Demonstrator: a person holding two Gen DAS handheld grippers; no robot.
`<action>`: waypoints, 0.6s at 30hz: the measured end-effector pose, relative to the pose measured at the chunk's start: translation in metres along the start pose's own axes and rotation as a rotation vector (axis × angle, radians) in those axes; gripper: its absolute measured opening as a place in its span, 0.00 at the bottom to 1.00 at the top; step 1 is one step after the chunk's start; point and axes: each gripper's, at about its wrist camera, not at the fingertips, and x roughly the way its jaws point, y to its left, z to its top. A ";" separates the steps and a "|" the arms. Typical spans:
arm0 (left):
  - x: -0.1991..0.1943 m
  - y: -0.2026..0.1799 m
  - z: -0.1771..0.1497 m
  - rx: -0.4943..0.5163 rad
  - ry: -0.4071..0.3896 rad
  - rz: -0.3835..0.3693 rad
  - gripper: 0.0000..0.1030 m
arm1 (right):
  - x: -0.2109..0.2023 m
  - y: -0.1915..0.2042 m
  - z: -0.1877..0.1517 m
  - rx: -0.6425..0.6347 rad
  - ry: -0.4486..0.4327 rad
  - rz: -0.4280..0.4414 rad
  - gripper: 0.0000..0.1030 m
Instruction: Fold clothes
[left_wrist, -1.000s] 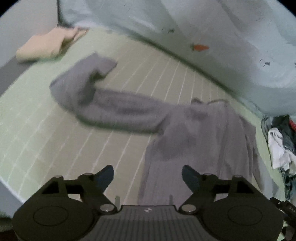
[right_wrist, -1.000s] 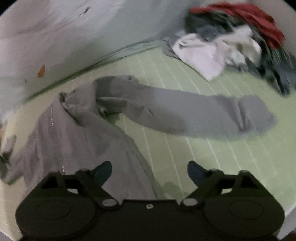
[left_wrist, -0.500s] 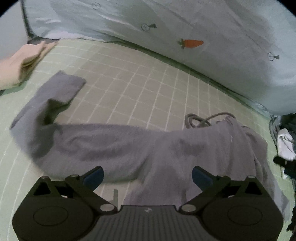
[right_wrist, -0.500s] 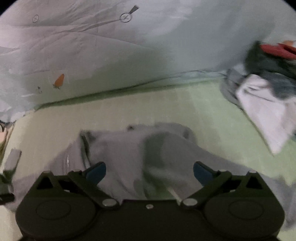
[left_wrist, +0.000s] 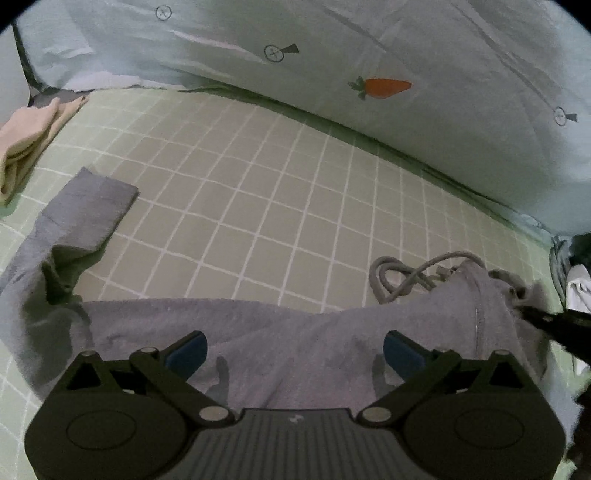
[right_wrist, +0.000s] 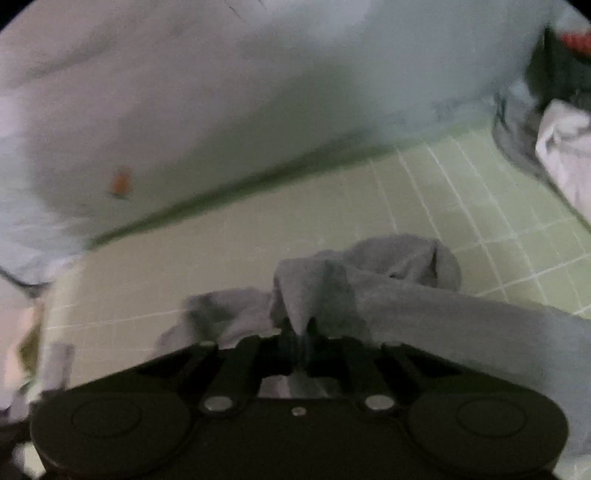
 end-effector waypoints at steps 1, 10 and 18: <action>-0.005 -0.001 -0.003 0.015 -0.010 0.002 0.98 | -0.021 0.001 -0.009 -0.038 -0.034 0.019 0.04; -0.041 -0.008 -0.032 0.055 -0.050 0.000 0.98 | -0.091 -0.059 -0.133 0.091 0.122 -0.074 0.03; -0.053 -0.011 -0.053 0.063 -0.040 0.020 0.98 | -0.097 -0.055 -0.104 0.119 0.054 -0.108 0.44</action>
